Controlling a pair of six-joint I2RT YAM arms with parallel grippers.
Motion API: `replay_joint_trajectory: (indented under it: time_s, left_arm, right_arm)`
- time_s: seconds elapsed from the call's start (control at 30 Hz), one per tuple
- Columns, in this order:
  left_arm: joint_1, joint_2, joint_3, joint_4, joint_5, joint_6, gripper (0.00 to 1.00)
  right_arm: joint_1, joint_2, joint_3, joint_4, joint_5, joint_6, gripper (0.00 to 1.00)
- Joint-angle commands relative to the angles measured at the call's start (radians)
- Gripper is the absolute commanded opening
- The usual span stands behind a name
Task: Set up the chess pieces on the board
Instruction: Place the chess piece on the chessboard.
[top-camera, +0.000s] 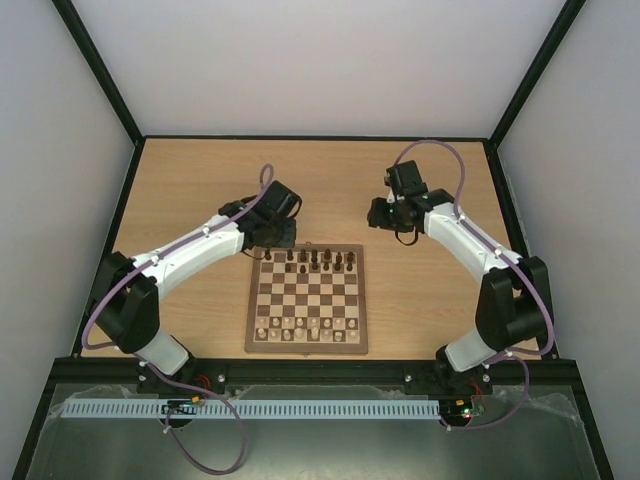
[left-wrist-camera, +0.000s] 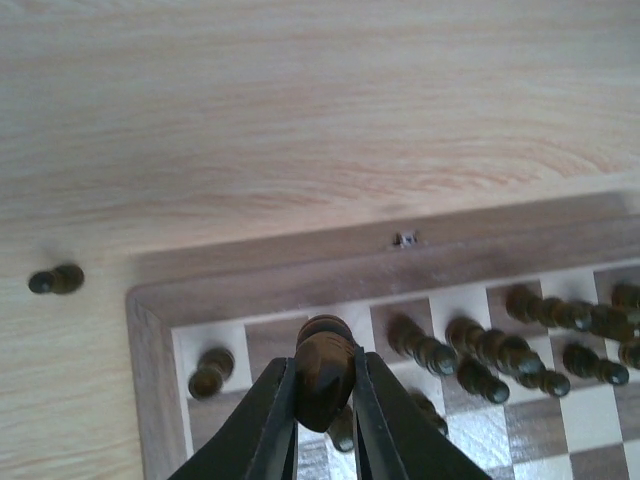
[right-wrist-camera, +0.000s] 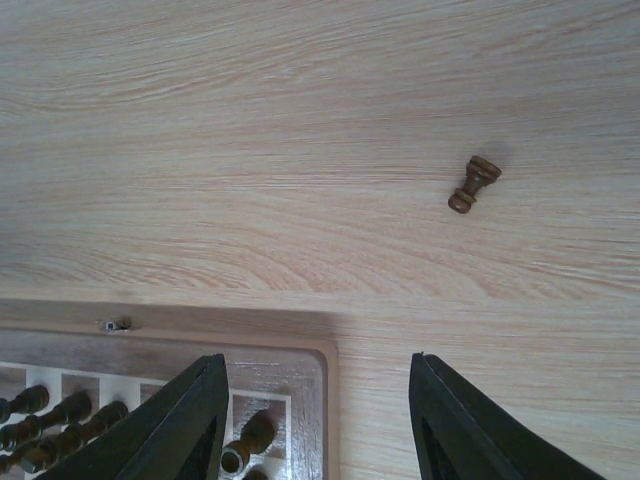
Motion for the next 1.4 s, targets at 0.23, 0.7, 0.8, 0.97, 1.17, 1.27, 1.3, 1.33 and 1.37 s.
replay_joint_trajectory:
  time_s: [0.23,0.7,0.8,0.97,1.17,1.27,1.3,1.33,1.37]
  left_arm:
    - [-0.049,0.024,-0.049,-0.053,-0.069,-0.08,0.17]
    - [-0.06,0.087,-0.069,-0.025,-0.073,-0.088,0.17]
    - [-0.06,0.102,-0.068,-0.024,-0.077,-0.086,0.17]
    - [-0.06,0.127,-0.072,-0.017,-0.081,-0.084,0.17]
    - [-0.062,0.136,-0.079,-0.005,-0.075,-0.084,0.17]
    - [-0.062,0.138,-0.079,-0.004,-0.073,-0.081,0.18]
    - [-0.062,0.139,-0.078,-0.002,-0.072,-0.082,0.18]
    - [-0.062,0.139,-0.078,-0.002,-0.072,-0.082,0.19]
    - [-0.062,0.14,-0.078,0.0,-0.072,-0.082,0.19]
  right_arm:
    - [0.001,-0.057,-0.046,-0.045,-0.006,-0.016,0.51]
    - [0.002,-0.055,-0.057,-0.03,-0.03,-0.02,0.51]
    - [0.002,-0.054,-0.061,-0.027,-0.033,-0.02,0.51]
    - [0.001,-0.051,-0.061,-0.025,-0.036,-0.021,0.51]
    - [0.001,-0.047,-0.062,-0.023,-0.037,-0.021,0.51]
    - [0.001,-0.045,-0.063,-0.021,-0.04,-0.021,0.51]
    - [0.001,-0.044,-0.063,-0.02,-0.038,-0.021,0.51]
    - [0.002,-0.043,-0.063,-0.02,-0.039,-0.021,0.51]
    - [0.002,-0.044,-0.063,-0.019,-0.042,-0.021,0.51]
